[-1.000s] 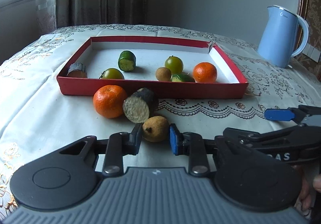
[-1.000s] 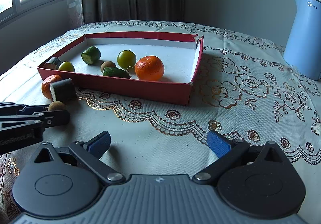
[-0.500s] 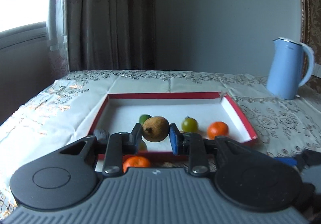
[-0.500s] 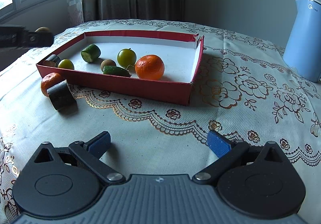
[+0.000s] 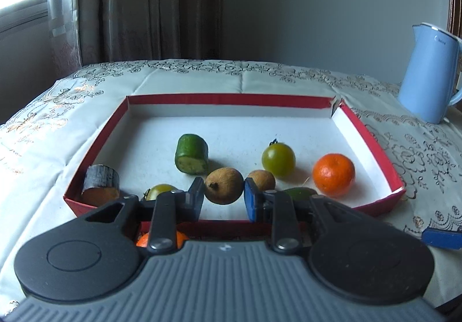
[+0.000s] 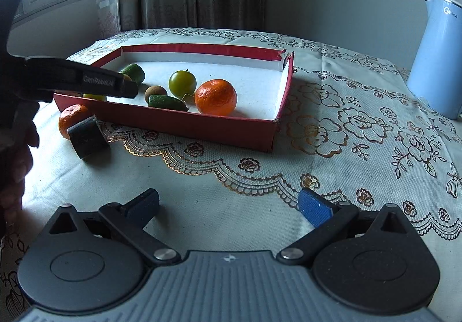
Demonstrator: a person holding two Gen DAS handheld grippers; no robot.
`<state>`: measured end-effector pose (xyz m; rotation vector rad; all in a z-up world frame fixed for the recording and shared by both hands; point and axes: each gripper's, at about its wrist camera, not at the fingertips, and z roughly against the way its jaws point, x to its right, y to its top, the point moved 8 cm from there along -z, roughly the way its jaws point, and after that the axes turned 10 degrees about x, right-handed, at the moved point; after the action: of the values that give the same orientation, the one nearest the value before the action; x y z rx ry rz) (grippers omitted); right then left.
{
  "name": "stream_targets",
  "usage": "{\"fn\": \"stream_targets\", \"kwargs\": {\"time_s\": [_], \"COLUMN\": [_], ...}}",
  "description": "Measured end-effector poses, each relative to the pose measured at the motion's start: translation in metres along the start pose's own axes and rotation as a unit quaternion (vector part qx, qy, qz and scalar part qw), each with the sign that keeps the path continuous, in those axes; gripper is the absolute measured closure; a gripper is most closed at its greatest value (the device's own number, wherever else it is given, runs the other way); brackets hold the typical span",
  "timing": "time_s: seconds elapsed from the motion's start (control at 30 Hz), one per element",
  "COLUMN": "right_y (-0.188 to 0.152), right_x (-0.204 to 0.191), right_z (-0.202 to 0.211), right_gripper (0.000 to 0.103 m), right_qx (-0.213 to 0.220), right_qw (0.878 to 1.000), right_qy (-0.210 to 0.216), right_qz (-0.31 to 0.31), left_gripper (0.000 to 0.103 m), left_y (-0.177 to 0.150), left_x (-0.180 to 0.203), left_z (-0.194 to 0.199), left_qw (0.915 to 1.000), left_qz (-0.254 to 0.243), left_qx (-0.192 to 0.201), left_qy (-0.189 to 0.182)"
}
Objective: Organize fruits
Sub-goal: 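Carry the brown fruit into the red box and open the left gripper, then lift the open left gripper away from the red box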
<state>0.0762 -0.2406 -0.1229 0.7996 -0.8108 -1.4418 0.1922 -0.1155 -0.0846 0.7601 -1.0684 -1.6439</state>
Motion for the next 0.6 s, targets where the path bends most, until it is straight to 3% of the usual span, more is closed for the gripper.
{"fn": "stream_targets", "kwargs": {"time_s": [0.07,0.13,0.2,0.27,0.6], "right_y": [0.0,0.0,0.0,0.0,0.001], "right_x": [0.0,0.0,0.0,0.0,0.001], "right_z": [0.0,0.0,0.0,0.0,0.0], "right_gripper": [0.0,0.0,0.0,0.0,0.0], "right_qx": [0.0,0.0,0.0,0.0,0.0], "right_qw": [1.0,1.0,1.0,1.0,1.0], "right_qy": [0.0,0.0,0.0,0.001,0.002], "right_qz": [0.0,0.0,0.0,-0.001,-0.003], "left_gripper": [0.07,0.057,0.03,0.022,0.01], "left_y": [-0.003,-0.004,-0.003,-0.001,-0.008], "left_x": [-0.002,-0.001,0.0,0.001,-0.034], "left_z": [-0.003,-0.003,0.0,0.008,0.084], "left_qw": [1.0,1.0,1.0,0.9995,0.9979], "left_qz": [0.0,0.001,-0.008,-0.02,-0.04], "left_qx": [-0.005,-0.005,0.004,0.018,0.051], "left_qy": [0.006,-0.003,0.003,0.013,0.006]}}
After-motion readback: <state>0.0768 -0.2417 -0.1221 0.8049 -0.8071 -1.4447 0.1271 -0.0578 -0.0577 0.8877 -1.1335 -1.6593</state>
